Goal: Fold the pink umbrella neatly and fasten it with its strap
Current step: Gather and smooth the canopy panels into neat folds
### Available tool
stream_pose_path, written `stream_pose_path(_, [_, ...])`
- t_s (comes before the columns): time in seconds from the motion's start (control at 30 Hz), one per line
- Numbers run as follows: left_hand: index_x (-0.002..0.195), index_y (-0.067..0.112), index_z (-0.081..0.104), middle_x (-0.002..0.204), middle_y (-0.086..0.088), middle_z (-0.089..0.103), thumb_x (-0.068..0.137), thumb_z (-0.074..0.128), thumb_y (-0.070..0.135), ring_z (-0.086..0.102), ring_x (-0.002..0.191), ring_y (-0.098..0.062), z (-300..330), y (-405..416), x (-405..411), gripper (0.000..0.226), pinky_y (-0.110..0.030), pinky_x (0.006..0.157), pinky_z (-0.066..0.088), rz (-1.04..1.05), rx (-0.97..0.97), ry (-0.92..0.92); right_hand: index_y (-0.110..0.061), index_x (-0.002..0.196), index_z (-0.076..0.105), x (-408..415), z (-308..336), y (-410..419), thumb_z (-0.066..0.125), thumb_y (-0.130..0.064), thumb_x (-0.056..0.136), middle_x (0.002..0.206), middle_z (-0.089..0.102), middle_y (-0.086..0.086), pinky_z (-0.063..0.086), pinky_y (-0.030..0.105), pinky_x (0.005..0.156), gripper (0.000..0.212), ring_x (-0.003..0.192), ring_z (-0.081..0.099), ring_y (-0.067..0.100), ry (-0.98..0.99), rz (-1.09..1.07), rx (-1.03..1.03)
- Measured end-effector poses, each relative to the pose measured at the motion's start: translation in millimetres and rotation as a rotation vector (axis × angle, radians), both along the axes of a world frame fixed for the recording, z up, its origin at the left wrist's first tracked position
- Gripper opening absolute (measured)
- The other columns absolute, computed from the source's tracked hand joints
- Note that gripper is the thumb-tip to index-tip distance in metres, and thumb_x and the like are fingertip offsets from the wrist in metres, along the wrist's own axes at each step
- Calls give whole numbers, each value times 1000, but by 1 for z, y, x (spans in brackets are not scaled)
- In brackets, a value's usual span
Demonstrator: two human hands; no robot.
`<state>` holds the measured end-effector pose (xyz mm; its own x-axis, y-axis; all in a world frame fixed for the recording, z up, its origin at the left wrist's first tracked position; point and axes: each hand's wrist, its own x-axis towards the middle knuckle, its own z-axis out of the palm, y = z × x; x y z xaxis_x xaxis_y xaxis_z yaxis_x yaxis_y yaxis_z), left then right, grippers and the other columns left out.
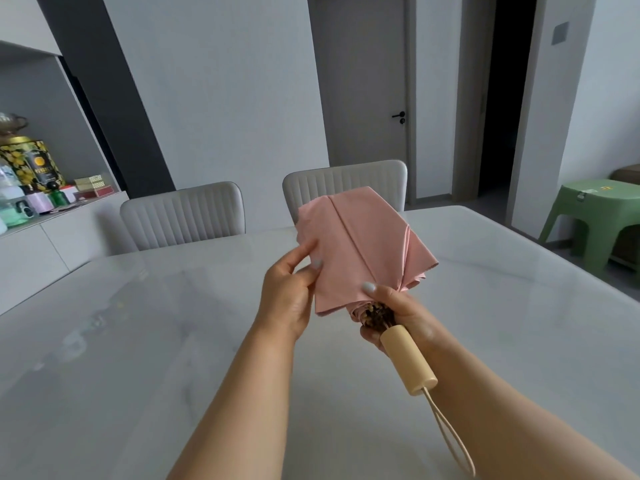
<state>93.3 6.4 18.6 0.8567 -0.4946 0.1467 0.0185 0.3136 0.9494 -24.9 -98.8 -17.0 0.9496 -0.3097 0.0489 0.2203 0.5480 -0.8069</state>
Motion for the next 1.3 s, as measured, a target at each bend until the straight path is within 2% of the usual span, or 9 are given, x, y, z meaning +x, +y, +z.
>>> stream_pose_path(0.17, [134,17,57,133,-8,61,93,57,-1,67,109,-24,-19,8,-9,45,-48,98,51,11,35,13,4,94,58,-2,-2,0,74,-12,61,70,65,15,43,23,40,40,57,64,20,6,-30,-126])
stream_pose_path(0.33, [142,30,45,143,9,41,97,51,15,40,132,-14,-15,15,-9,47,-40,112,35,448,236,-548,7,87,60,-2,-4,7,69,-8,63,68,67,18,44,24,42,30,56,64,20,51,-58,-278])
stream_pose_path(0.43, [143,23,46,152,1,38,99,43,24,27,143,-17,-12,10,-16,44,-34,118,22,407,283,-771,8,89,60,-2,-4,11,69,-8,65,69,67,20,44,26,43,30,58,61,23,69,-58,-339])
stream_pose_path(0.6, [154,38,10,163,7,9,99,37,46,13,149,-15,-23,-3,-18,63,-45,121,18,75,371,-575,7,91,60,0,-5,17,67,-7,65,75,63,25,44,27,44,30,58,57,23,54,-64,-399])
stream_pose_path(0.7, [152,47,5,158,3,26,96,43,46,38,138,-21,-22,-2,-20,68,-50,111,36,9,274,-375,6,91,59,-1,-3,19,65,-7,67,70,64,19,46,27,44,28,55,60,21,32,-43,-390])
stream_pose_path(0.83, [143,57,25,144,-2,48,84,55,41,59,119,-28,-22,4,-15,69,-57,95,50,-60,38,-172,7,93,60,-4,3,24,64,-5,68,71,67,16,54,31,50,28,60,66,23,36,17,-306])
stream_pose_path(1.07, [151,50,4,148,8,39,85,48,44,55,116,-13,-23,5,-19,79,-37,93,50,64,140,-278,-2,104,68,-5,5,28,72,-8,68,92,69,20,54,58,87,37,86,68,34,130,108,-234])
stream_pose_path(1.2, [153,43,-3,151,12,32,103,37,38,54,118,-17,-26,6,-15,64,-25,84,50,86,258,-351,-9,93,75,-6,5,30,73,-7,70,92,71,17,56,51,85,23,87,70,31,82,162,-274])
stream_pose_path(1.3, [153,42,-2,148,13,36,103,34,42,57,117,-21,-29,8,-9,62,-19,79,52,67,333,-380,-6,98,70,-5,6,31,76,-1,65,89,70,16,60,40,71,34,82,70,29,84,126,-352])
